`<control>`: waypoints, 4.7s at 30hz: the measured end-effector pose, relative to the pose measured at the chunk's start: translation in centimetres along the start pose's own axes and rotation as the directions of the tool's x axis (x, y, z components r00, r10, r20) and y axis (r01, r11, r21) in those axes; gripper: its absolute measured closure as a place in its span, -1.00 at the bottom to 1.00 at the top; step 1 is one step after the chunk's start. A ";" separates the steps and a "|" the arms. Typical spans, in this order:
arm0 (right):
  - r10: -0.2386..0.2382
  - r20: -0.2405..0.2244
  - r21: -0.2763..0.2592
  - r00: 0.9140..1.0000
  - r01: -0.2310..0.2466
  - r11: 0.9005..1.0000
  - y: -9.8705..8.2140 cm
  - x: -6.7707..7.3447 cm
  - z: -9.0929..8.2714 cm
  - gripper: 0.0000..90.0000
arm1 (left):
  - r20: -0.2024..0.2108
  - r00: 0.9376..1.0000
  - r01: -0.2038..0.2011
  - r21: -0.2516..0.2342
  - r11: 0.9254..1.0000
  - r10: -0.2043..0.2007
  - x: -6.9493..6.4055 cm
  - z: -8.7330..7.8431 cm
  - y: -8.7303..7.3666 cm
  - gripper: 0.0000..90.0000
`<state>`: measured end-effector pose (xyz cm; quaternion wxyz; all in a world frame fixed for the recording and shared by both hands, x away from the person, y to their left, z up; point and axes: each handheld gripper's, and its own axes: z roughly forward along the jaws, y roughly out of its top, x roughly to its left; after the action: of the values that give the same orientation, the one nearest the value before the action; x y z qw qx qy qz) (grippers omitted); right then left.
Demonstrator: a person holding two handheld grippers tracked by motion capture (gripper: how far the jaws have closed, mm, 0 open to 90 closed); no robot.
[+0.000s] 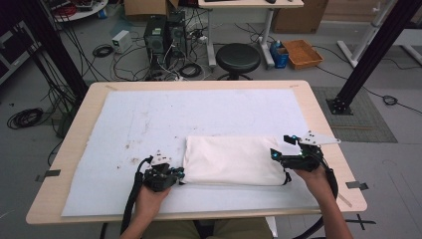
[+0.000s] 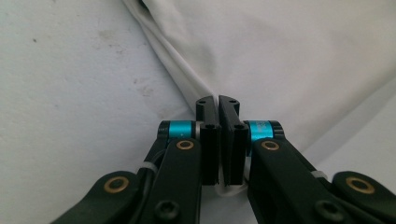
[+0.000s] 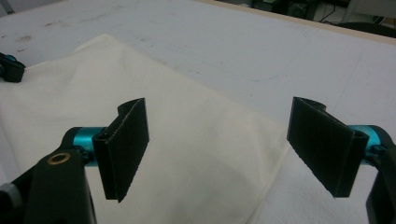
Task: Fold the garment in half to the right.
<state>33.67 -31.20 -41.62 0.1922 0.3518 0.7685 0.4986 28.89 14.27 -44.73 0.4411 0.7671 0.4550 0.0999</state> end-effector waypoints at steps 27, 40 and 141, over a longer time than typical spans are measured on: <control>-0.099 -0.226 0.181 0.969 0.142 0.973 10.2 8.6 17.6 -0.41 | 0.081 0.996 0.027 0.029 0.999 -0.029 0.6 0.1 0.2 0.94; -0.167 -0.257 0.388 0.952 0.260 0.884 10.1 12.8 24.8 0.22 | 0.091 0.995 0.034 0.033 0.999 -0.037 0.8 0.1 0.2 0.94; 0.147 0.014 0.297 0.989 -0.145 0.944 1.5 -3.8 6.5 0.93 | 0.138 0.983 -0.105 -0.118 0.987 0.121 -5.1 7.3 8.3 -0.20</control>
<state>40.97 -29.49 -43.31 0.0965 0.4306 0.8074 0.3916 35.18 4.34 -41.43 0.5081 0.7714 0.3713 0.0938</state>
